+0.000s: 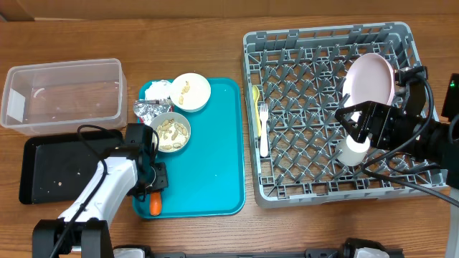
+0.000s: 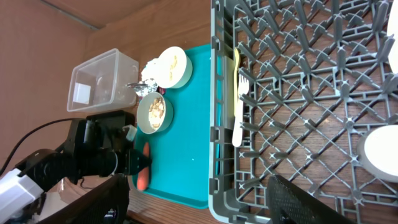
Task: Sort waste into correct bins and load items into the dishwasher rack
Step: 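Carry the carrot left onto the black tray and release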
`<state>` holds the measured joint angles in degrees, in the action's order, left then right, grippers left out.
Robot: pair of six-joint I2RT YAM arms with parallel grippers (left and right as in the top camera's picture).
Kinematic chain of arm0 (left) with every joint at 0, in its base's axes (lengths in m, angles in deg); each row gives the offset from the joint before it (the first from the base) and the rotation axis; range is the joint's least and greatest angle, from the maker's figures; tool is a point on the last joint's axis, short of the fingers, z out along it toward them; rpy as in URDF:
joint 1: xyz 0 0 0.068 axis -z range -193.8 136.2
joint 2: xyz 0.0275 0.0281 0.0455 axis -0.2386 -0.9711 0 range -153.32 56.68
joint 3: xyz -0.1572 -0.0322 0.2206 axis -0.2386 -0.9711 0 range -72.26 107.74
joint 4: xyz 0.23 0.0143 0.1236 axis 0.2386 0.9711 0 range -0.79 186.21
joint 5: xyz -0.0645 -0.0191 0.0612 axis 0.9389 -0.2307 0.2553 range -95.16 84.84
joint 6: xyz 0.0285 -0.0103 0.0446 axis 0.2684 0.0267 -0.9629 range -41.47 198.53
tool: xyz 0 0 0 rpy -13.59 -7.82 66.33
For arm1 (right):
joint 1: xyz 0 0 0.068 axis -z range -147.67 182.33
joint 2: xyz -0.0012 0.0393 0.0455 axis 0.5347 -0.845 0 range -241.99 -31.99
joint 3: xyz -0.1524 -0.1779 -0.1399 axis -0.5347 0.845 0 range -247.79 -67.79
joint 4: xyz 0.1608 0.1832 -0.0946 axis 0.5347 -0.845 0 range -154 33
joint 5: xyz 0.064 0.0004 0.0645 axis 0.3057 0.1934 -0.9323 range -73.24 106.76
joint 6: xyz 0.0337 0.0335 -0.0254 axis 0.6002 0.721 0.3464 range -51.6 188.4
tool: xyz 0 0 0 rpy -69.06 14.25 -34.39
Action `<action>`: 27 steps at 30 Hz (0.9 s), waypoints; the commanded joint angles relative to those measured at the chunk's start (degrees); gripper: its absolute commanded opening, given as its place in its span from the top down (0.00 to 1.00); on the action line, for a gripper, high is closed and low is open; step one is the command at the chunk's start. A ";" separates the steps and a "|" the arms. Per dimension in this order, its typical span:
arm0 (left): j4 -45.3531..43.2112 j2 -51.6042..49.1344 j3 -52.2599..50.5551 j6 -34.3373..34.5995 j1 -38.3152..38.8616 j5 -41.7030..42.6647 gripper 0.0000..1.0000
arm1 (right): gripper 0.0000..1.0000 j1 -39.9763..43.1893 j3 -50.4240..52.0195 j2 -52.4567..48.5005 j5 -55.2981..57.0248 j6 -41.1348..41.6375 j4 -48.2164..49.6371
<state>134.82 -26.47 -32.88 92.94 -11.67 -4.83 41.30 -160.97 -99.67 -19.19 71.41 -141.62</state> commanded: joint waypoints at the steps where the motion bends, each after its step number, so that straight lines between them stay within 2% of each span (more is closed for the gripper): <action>1: 6.27 0.68 7.32 2.05 -0.31 -0.35 0.78 | 0.26 0.00 -0.15 0.04 -0.11 0.28 0.24; 6: 15.93 2.73 17.33 5.57 -0.35 -7.67 0.78 | 0.26 0.00 -0.15 0.04 -0.11 0.28 0.24; 11: 19.78 5.38 23.87 6.45 -2.34 -12.66 0.72 | 0.26 0.00 -0.15 0.04 -0.13 0.28 -0.09; 17: 18.23 6.03 23.15 10.78 -11.17 -13.38 0.75 | 0.26 0.00 -0.15 0.04 -0.13 0.28 -0.35; 23: 14.58 5.03 20.22 12.28 -21.42 -12.79 0.80 | 0.26 0.00 -0.15 0.04 -0.11 0.26 -1.01; 27: 10.67 4.81 18.53 15.26 -27.52 -9.90 0.81 | 0.26 0.00 -0.15 0.04 -0.13 0.26 -1.07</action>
<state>147.19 -21.20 -13.04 104.59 -35.72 -16.37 41.30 -160.97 -99.78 -19.21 71.41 -142.69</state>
